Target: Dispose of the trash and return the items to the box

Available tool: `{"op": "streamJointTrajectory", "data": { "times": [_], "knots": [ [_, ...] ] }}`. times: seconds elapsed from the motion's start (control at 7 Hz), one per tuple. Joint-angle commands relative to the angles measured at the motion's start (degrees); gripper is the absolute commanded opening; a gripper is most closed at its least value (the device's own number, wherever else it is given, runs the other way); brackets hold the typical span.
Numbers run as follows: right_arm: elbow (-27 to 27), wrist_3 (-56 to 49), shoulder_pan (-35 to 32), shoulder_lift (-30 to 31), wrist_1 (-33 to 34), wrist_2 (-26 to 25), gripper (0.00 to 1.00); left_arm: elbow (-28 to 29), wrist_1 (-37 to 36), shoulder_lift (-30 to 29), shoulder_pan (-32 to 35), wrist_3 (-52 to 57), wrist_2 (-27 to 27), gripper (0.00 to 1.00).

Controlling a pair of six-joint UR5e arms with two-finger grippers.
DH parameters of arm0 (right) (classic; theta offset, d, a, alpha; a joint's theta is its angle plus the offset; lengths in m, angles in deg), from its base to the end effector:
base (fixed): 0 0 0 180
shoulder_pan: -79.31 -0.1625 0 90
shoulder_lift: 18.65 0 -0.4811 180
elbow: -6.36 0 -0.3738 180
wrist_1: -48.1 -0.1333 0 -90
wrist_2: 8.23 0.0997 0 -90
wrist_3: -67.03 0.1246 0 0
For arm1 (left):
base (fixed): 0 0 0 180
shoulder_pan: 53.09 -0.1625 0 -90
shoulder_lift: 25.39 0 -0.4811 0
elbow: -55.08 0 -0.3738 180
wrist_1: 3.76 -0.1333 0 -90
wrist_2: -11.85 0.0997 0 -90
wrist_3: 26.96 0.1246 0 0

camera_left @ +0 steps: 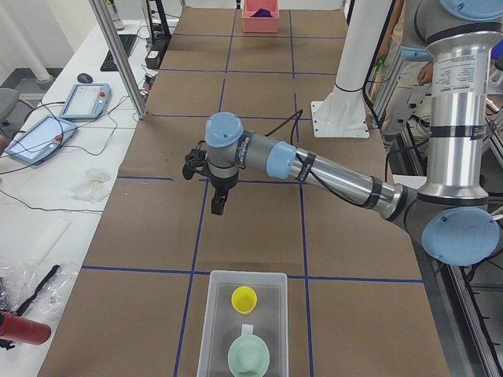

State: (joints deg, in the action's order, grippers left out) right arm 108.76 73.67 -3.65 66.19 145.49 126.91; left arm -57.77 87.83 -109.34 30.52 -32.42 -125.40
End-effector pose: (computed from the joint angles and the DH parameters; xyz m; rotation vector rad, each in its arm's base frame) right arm -0.0183 -0.5149 0.5978 0.0734 -0.8002 -0.0765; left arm 0.0061 -0.4304 0.5817 0.2166 0.8444 0.1475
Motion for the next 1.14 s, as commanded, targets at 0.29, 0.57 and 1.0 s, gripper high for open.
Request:
{"op": "streamJointTrajectory", "data": {
  "times": [0.29,0.57,1.0],
  "knots": [
    [0.7,-7.6,-3.9,6.7,-0.8,-0.1,1.0,0.0,2.9,4.4,5.0,0.1,1.5,1.0],
    [1.7,-11.7,-5.4,6.8,-0.5,0.1,1.0,-0.1,2.9,5.0,4.9,0.3,5.5,1.0],
    [0.9,-11.7,-5.4,7.4,-0.7,-0.3,1.0,0.5,3.2,5.8,2.6,0.4,5.5,1.0]
  ]
}}
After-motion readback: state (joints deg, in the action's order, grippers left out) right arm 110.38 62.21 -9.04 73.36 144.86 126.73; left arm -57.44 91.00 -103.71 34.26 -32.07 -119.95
